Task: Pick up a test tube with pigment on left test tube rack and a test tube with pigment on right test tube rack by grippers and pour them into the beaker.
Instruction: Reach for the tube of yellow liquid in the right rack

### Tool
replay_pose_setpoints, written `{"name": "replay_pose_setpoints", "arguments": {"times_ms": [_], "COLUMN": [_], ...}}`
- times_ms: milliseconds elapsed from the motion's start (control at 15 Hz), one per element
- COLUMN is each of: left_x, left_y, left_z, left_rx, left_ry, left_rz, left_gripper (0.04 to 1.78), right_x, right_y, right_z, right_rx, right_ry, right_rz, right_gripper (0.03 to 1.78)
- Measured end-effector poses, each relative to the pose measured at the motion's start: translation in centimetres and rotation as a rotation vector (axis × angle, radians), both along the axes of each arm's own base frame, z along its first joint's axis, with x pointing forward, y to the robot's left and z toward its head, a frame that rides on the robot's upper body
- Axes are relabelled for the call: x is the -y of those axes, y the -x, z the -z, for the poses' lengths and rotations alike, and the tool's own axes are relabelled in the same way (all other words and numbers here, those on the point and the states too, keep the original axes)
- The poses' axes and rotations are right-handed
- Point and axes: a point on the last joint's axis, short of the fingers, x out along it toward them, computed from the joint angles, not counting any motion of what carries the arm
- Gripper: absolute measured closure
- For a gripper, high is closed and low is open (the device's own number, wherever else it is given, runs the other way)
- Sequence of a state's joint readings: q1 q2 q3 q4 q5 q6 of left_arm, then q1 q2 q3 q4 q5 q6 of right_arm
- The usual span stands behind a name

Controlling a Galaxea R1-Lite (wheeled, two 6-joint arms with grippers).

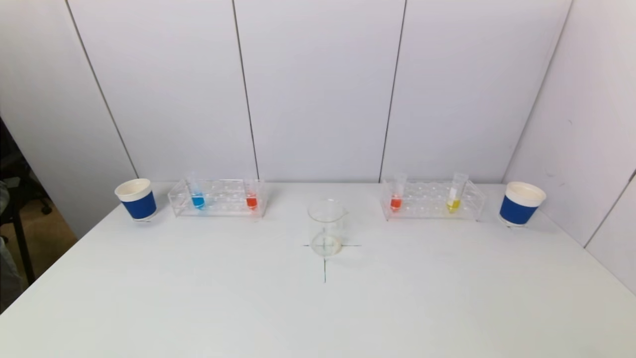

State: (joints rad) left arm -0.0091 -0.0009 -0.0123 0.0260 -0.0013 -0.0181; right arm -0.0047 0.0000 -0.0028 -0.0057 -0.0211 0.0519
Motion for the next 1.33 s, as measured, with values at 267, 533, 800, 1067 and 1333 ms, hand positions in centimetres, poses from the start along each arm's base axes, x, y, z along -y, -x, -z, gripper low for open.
{"name": "replay_pose_setpoints", "arguments": {"times_ms": [267,533,800,1067,1333], "left_x": [0.0,0.0,0.0,0.0,0.0], "left_y": [0.0,0.0,0.0,0.0,0.0], "left_z": [0.0,0.0,0.0,0.0,0.0], "left_rx": [0.0,0.0,0.0,0.0,0.0], "left_ry": [0.0,0.0,0.0,0.0,0.0], "left_rz": [0.0,0.0,0.0,0.0,0.0], "left_gripper": [0.05,0.05,0.05,0.05,0.05], "right_x": [0.0,0.0,0.0,0.0,0.0], "right_y": [0.0,0.1,0.9,2.3,2.3], "right_z": [0.0,-0.3,-2.3,-4.4,-8.0], "right_rx": [0.0,0.009,0.04,0.022,0.046], "right_ry": [0.001,0.01,0.012,0.018,0.022], "right_rz": [0.001,0.007,0.015,-0.003,-0.016], "right_gripper": [0.05,0.05,0.05,0.05,0.05]}}
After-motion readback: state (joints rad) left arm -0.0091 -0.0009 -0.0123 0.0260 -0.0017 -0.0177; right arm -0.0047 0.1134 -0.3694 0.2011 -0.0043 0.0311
